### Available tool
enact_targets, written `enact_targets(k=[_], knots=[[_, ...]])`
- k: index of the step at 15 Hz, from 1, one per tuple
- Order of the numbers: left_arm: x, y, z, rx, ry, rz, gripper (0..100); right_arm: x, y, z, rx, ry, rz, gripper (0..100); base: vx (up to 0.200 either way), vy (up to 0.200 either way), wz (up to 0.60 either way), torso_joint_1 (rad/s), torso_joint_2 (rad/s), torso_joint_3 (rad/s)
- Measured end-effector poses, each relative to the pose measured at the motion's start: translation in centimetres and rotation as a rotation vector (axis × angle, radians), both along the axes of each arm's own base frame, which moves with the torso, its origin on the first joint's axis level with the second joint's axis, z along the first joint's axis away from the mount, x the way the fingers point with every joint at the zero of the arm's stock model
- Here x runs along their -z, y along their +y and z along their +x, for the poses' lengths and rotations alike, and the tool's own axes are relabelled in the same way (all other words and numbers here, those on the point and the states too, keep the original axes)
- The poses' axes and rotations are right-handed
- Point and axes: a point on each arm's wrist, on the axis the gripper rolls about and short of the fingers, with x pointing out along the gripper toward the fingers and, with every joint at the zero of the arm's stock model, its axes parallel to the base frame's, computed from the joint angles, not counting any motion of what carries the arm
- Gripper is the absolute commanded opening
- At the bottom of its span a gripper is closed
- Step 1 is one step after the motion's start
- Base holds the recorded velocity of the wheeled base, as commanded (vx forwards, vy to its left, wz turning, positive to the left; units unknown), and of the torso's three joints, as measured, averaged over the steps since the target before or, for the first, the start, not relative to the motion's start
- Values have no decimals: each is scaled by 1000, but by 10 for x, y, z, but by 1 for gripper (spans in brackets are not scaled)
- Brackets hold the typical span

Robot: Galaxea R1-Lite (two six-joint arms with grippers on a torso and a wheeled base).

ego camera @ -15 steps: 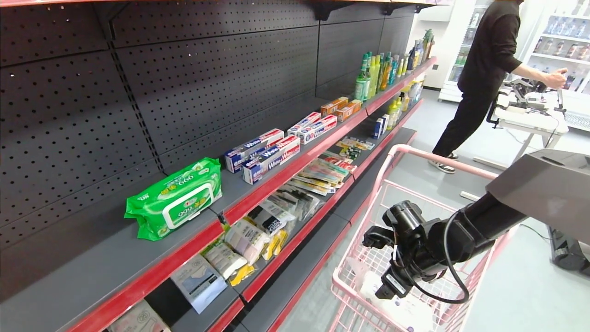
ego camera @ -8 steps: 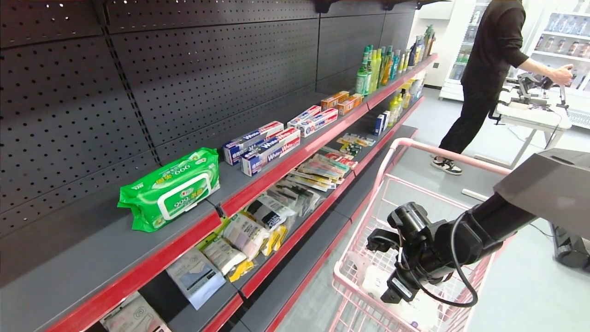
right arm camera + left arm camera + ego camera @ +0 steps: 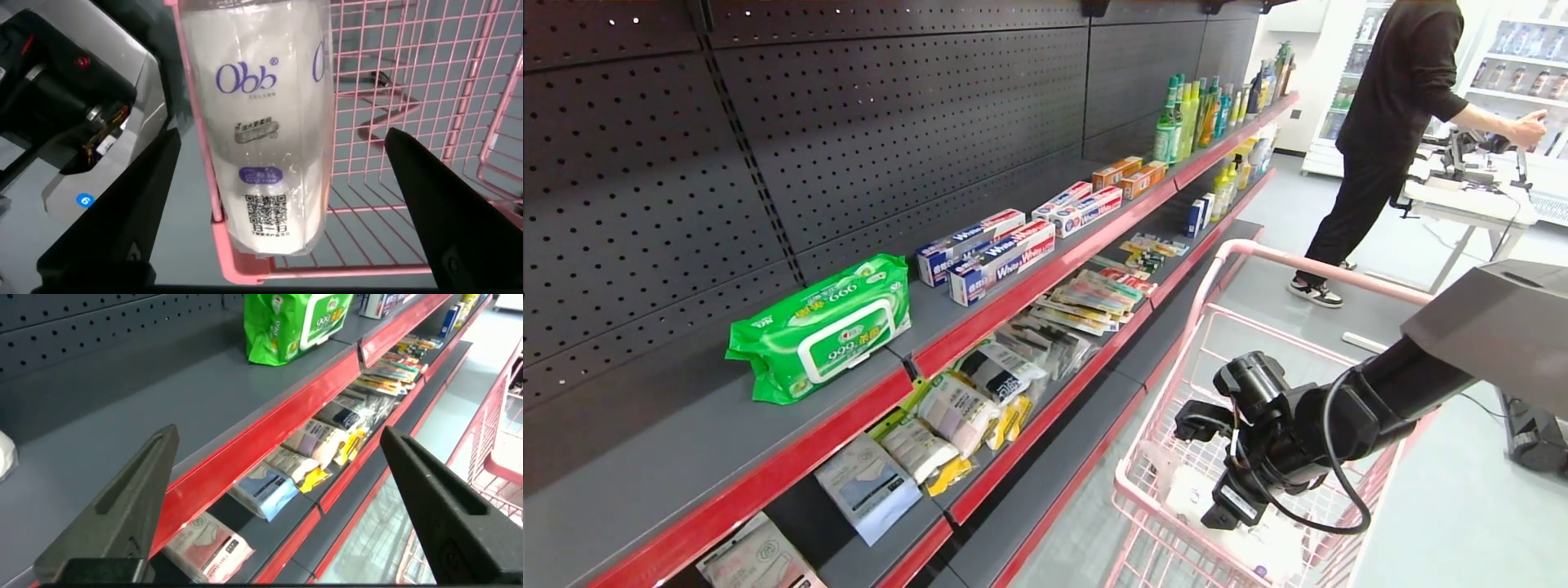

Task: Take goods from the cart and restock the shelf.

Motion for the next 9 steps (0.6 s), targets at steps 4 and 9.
enact_targets(k=[4, 9], knots=[[0, 0, 0, 0, 1, -1, 100, 5, -2, 6, 7, 6, -4, 100, 0, 0, 0, -150, 344, 183], [0, 0, 0, 0, 1, 0, 100, 6, -2, 11, 0, -4, -4, 100, 0, 0, 0, -166, 381, 205]])
